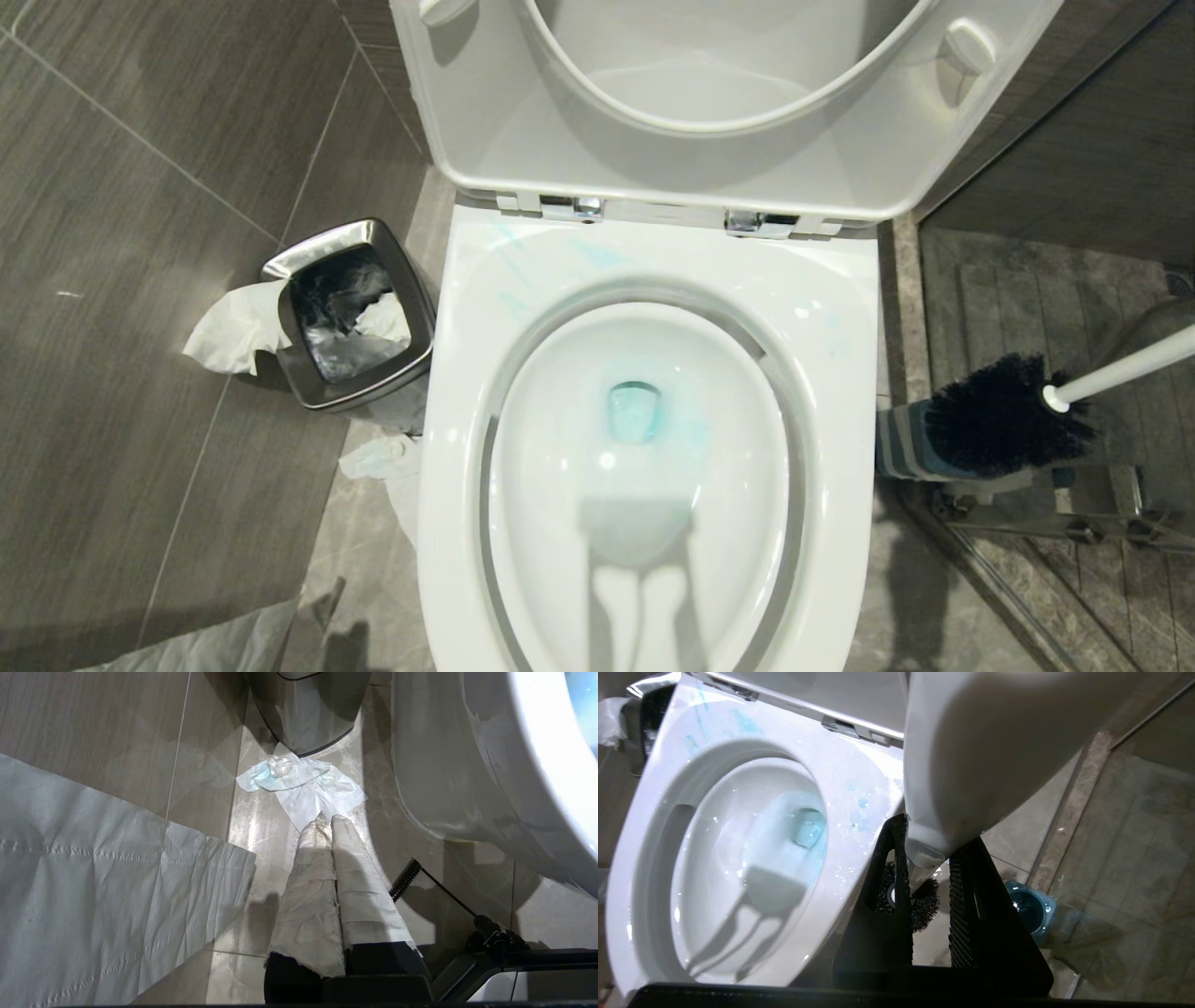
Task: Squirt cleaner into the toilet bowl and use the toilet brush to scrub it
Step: Scrub the toilet bowl
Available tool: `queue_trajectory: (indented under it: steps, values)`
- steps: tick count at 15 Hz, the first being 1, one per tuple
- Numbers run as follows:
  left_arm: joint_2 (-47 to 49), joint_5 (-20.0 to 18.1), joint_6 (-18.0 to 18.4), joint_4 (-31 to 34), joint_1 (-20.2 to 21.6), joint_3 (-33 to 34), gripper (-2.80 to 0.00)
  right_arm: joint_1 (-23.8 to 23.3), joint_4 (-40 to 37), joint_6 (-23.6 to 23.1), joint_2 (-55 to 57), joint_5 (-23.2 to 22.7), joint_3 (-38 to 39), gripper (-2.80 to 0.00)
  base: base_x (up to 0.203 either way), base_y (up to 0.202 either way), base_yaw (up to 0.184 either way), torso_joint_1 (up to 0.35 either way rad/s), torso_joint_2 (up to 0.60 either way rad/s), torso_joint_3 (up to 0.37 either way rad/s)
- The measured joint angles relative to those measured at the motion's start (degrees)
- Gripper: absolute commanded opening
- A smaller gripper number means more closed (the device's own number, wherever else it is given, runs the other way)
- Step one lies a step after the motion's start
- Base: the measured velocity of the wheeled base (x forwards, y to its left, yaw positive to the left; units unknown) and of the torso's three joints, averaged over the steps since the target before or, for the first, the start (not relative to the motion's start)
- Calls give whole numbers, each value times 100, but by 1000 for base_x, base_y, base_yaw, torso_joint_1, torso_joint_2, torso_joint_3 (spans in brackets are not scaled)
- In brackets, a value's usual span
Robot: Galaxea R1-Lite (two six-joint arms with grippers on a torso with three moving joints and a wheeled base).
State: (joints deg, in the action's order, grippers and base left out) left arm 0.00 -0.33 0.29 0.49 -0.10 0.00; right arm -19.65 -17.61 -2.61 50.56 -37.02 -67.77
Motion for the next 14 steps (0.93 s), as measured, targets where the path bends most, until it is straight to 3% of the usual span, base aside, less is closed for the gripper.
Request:
queue_trajectory:
  steps: [10,14]
  values:
    - [0,0,27,-2,0,0,-280,69,-612,18,285,-49,-829,-280,0,0,0,0,0,0]
    - [0,0,-15,-5,0,0,-280,84,-1009,9,420,-73,-1225,-280,0,0,0,2,2,118]
